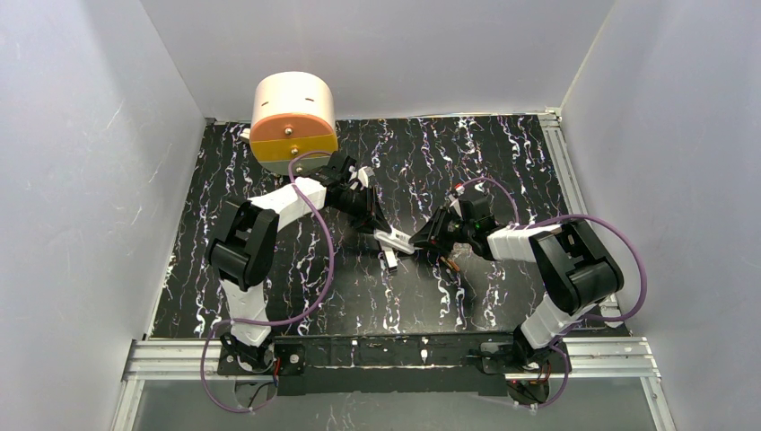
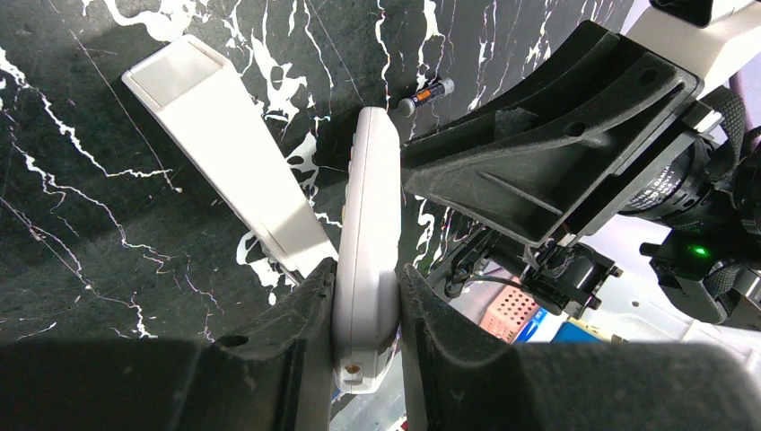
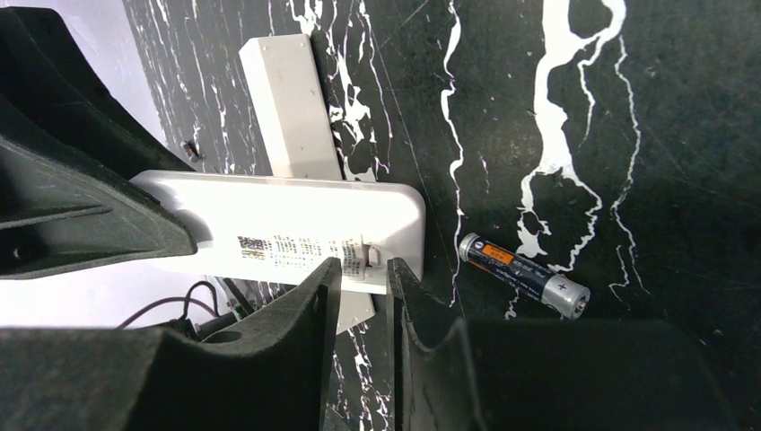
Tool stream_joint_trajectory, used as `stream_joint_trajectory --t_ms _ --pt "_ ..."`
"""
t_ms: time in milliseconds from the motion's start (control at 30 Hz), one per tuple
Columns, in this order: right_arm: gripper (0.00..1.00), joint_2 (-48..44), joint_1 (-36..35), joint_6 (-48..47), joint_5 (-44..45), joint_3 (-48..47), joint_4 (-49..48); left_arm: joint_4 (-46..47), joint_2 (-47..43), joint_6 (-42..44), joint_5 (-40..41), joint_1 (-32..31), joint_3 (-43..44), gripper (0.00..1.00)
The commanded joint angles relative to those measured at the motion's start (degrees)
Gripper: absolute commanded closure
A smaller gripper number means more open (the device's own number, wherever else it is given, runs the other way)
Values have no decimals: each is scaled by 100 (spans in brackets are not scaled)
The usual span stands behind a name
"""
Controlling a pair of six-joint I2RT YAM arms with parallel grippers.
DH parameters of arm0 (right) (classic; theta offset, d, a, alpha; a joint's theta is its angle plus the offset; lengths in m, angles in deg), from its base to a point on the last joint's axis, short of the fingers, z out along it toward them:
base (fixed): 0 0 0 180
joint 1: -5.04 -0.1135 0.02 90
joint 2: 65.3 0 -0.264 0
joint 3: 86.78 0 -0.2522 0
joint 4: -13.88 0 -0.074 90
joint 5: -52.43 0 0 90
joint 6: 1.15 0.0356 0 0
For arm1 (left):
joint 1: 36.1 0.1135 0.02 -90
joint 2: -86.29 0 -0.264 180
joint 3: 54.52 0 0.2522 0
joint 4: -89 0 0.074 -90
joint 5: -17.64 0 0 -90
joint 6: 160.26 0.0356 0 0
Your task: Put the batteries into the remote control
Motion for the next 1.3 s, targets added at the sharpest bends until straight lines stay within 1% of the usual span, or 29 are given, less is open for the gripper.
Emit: stream_joint_trajectory --t_ms 0,200,500,733,1000,1167,1267 --pt "66 -174 -52 114 -170 -167 -432 -490 241 195 811 -8 -222 100" --pt "65 -286 -42 115 -62 -111 -412 -510 239 201 847 -7 -230 100" --pt "60 13 -51 98 -22 -90 -563 -517 246 201 839 -7 -224 100" --pt "60 209 -71 203 -90 -18 -750 -509 271 186 821 -7 -215 100" --pt "59 199 -86 92 44 -83 -334 -496 299 175 786 -7 -216 100" --pt "58 14 -110 -145 234 -252 261 -492 280 166 829 -7 -204 100" --pt "58 78 -127 -151 169 -274 243 -477 288 164 821 -11 -197 100"
